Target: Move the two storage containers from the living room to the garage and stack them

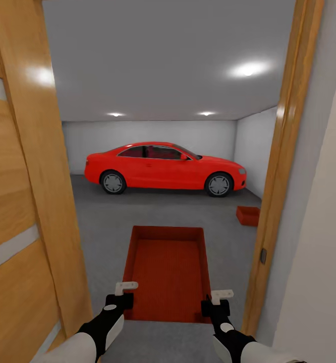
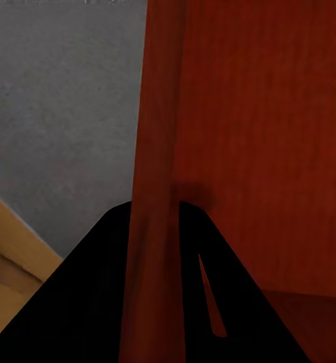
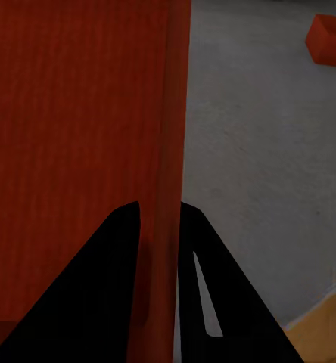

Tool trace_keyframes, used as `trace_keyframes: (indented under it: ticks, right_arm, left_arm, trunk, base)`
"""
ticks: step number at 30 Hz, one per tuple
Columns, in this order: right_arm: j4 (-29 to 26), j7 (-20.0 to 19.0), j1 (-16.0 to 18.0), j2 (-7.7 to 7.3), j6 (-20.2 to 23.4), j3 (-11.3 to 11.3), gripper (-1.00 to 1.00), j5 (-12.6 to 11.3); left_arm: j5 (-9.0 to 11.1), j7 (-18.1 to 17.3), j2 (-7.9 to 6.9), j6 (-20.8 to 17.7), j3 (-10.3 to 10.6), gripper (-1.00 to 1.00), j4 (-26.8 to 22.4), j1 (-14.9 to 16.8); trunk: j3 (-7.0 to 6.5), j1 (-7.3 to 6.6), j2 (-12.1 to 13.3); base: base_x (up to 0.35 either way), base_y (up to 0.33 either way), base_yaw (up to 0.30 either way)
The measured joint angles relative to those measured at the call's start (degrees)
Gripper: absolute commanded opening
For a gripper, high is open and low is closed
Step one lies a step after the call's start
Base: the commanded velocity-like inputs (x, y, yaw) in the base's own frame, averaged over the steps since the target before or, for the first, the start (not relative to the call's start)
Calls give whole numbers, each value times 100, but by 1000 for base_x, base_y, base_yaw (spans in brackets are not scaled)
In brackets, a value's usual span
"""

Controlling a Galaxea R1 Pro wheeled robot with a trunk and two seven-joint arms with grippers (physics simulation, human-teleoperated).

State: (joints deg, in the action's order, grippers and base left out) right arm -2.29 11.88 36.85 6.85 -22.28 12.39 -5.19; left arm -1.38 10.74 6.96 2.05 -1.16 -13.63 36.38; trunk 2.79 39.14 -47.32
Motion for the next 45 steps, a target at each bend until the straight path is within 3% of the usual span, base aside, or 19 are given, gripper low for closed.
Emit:
trace_keyframes:
  ticks: [11, 22, 45]
  right_arm:
    - [0, -2, 0, -1, -1, -5, -100, 5]
    - [-1, -3, -1, -1, 0, 1, -100, -1]
    - [2, -1, -1, -1, 2, 5, -100, -1]
  left_arm:
    - [0, 0, 0, 0, 0, -100, 0, 0]
    - [4, 4, 1, 0, 3, -100, -1, -1]
    - [-6, -1, 1, 1, -7, -100, 6, -2]
  trunk:
    - [0, 0, 0]
    - [0, 1, 2]
    - [0, 3, 1]
  base:
    - [315, 0, 0]
    - [122, 126, 0]
    - [7, 9, -26]
